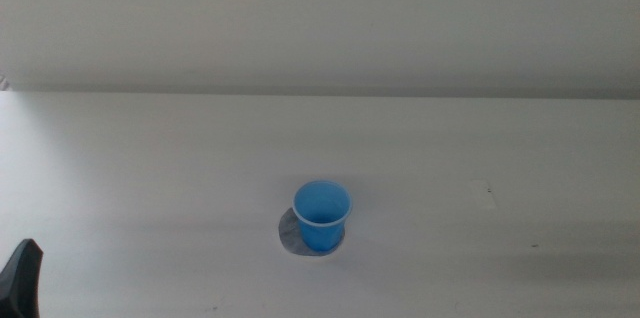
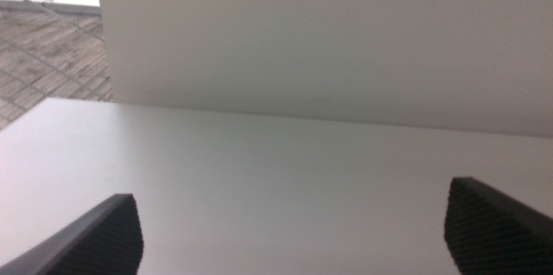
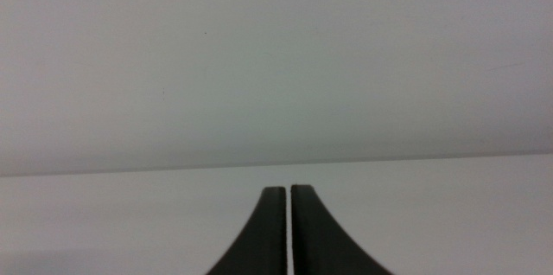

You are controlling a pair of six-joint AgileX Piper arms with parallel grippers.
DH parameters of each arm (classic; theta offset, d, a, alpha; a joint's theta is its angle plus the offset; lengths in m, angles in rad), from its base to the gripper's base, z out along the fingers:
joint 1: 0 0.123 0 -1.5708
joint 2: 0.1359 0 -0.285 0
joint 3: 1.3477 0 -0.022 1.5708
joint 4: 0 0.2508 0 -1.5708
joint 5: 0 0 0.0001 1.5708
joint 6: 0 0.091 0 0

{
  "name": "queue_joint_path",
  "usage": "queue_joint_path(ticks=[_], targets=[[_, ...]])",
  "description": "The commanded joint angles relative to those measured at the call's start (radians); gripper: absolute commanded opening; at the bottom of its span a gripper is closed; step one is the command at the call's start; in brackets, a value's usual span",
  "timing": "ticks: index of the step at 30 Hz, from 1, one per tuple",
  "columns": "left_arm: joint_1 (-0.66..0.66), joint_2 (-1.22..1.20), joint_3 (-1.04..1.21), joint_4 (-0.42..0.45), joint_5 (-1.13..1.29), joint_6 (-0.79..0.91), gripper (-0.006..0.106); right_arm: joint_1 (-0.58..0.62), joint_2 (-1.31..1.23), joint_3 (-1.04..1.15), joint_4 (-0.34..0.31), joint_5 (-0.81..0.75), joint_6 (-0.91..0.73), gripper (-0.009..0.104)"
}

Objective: Place an empty cup on a cup mat.

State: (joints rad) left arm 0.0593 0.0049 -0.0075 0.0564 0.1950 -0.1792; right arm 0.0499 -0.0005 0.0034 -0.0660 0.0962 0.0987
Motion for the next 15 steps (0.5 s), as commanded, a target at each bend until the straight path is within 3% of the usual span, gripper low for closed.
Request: queue_joint_path(ticks=[1,15], targets=[[-0.001,-0.035,0.048,0.018,-0.091,-0.012,0.094,0.0,-0.036,0.035,-0.01,-0.005,-0.001,-0.002],[0.001,-0.042,0.046,0.018,-0.095,-0.003,0.094,0.0,-0.036,0.035,-0.01,-0.005,-0.001,-0.002]])
